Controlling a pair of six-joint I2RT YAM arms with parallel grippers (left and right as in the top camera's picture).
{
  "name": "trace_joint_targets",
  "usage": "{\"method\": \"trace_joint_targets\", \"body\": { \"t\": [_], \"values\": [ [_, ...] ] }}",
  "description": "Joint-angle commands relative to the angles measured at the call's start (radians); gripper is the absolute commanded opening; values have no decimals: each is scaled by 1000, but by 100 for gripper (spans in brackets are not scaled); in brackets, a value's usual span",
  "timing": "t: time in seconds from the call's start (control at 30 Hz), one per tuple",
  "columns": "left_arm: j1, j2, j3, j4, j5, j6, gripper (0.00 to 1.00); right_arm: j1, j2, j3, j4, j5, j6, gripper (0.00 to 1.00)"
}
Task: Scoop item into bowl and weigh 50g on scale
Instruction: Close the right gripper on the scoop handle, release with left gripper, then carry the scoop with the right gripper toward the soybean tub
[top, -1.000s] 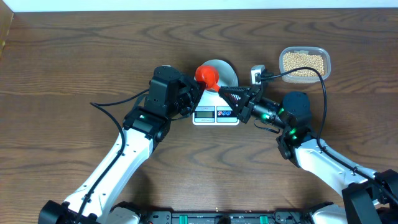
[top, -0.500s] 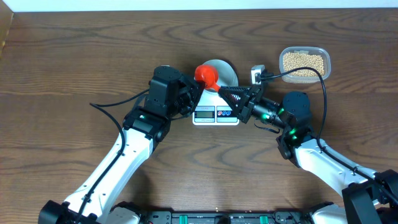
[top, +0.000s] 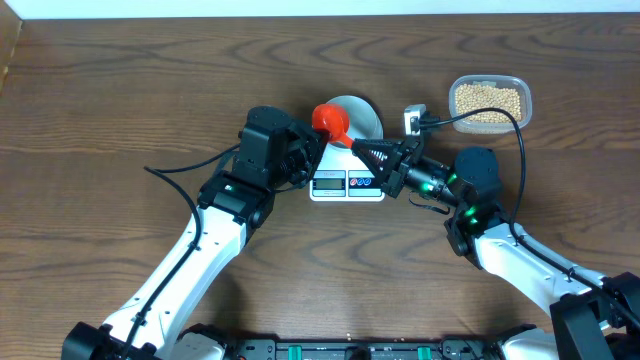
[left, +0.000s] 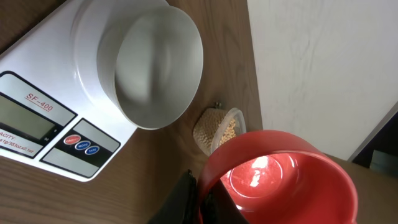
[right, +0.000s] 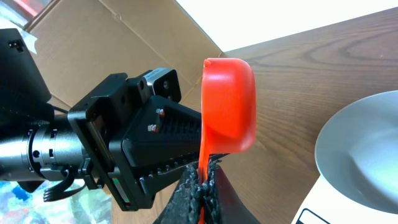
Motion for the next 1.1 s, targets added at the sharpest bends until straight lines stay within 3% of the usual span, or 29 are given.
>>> {"method": "trace_joint_targets", "body": {
  "t": [0.0,0.23,0.3,0.4,0.57,0.67,0.77,0.83,1.07],
  "values": [
    [-2,2,4,4,-18,-13,7,12,6,14,3,-9,2,1],
    [-2,2,4,4,-17,-12,8,4,6,14,2,-7,-8,1],
    [-2,2,4,0,-17,-12,22,-18,6,14,2,0,-29,1],
    [-2,2,4,-3,-17,-11,34,-59,6,14,-1,19,-39,1],
    [-2,2,4,-3,-18,-11,42,-109,6,14,-1,85,-99,1],
    [-2,2,4,-3,-40,60,45,-148,6,23,-1,142,-161,1],
    [-2,2,4,-3,-74,133,54,-192,6,55,-1,160,-176,1],
    [-2,2,3,-9,-99,198,68,-222,6,95,-1,159,-175,1],
    [-2,2,3,-112,-154,240,71,-272,6,237,-22,157,-174,1]
  ]
}}
